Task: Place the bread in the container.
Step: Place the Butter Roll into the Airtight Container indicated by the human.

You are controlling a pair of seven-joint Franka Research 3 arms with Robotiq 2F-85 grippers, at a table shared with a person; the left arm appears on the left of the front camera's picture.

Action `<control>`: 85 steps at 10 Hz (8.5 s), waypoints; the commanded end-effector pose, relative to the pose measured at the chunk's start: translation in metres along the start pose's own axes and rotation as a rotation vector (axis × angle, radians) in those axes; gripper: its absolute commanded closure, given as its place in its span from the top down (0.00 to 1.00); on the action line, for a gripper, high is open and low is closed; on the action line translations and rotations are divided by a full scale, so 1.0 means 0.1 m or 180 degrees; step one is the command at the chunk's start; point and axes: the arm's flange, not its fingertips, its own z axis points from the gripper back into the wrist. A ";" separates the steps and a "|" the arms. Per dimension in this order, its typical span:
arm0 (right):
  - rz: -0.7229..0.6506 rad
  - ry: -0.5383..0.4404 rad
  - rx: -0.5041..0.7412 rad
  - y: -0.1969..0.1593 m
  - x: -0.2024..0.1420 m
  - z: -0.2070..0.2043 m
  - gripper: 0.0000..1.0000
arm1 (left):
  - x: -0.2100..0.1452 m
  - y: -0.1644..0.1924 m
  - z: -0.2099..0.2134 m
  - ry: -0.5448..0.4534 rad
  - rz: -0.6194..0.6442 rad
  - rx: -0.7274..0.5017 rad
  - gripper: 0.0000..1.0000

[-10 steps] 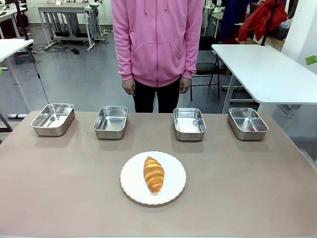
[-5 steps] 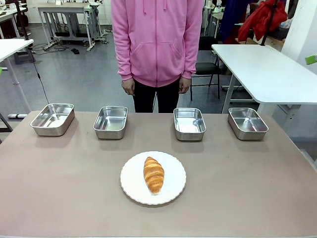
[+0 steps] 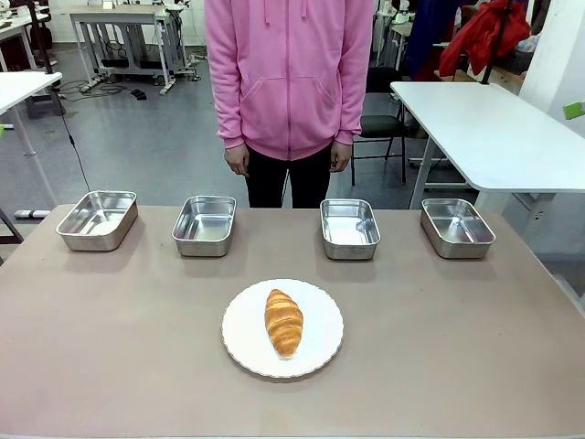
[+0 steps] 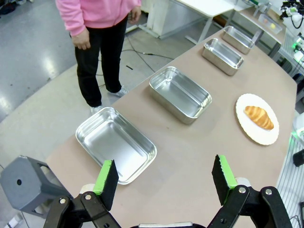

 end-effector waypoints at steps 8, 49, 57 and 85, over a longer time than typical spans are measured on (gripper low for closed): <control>0.0031 -0.0055 0.0040 -0.01 0.00 -0.01 1.00 | -0.02 0.00 0.00 0.0008 -0.0046 -0.0003 1.00; 0.0031 -0.0055 0.0040 -0.01 0.00 -0.01 1.00 | 1.68 -2.52 -2.05 0.1362 0.0861 0.1220 1.00; 0.0031 -0.0055 0.0040 -0.01 0.00 -0.01 1.00 | 1.16 -3.48 -3.60 0.1801 0.1867 0.1229 1.00; 0.0031 -0.0055 0.0040 -0.01 0.00 -0.01 1.00 | -0.18 -4.07 -5.02 0.2386 0.2361 0.1866 1.00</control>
